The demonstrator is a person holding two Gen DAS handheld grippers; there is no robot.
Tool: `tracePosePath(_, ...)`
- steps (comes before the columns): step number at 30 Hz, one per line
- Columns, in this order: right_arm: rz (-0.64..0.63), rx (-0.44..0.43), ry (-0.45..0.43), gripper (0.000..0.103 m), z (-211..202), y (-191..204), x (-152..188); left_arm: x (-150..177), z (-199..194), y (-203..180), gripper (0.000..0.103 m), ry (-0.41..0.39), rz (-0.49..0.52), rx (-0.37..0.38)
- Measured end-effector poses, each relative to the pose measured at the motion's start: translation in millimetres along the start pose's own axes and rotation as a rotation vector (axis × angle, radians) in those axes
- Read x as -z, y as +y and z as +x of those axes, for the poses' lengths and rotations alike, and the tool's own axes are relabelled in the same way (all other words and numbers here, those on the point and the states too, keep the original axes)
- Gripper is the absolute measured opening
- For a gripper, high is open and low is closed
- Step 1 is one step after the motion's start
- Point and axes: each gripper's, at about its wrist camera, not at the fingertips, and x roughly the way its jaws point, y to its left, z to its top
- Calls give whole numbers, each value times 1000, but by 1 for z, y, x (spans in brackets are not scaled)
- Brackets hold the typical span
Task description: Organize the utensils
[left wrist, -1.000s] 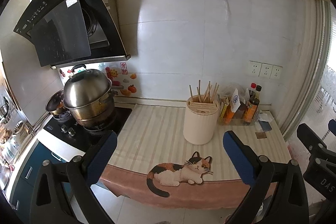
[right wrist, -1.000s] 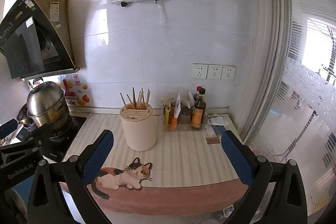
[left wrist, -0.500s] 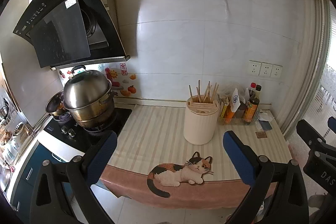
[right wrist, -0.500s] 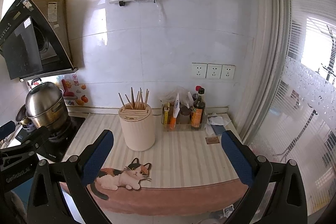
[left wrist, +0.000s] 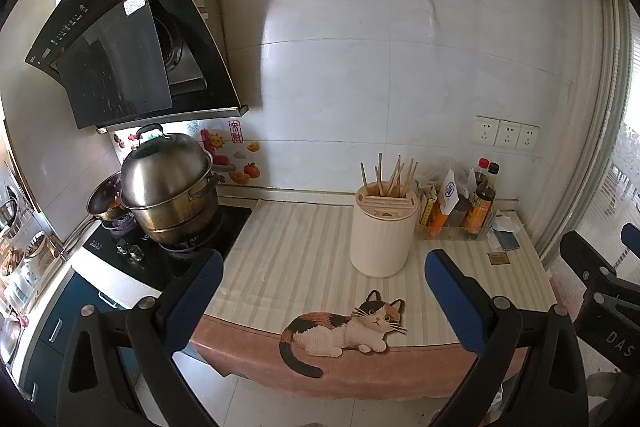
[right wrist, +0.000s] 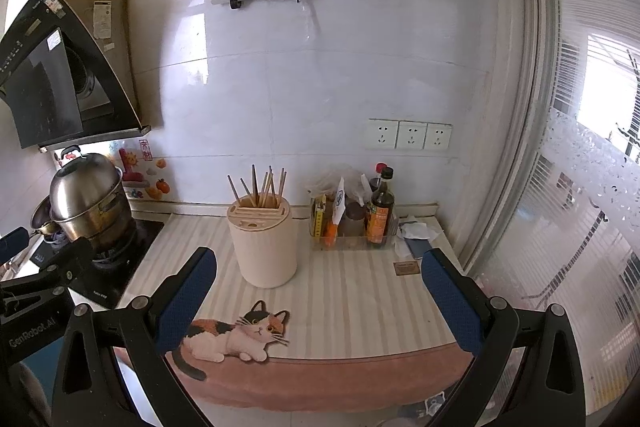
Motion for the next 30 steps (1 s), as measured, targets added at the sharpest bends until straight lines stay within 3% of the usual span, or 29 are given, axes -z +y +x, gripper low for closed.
tracePosePath(30, 3, 4, -1, 103, 12, -3, -6, -6, 12, -4, 103, 4, 5, 3)
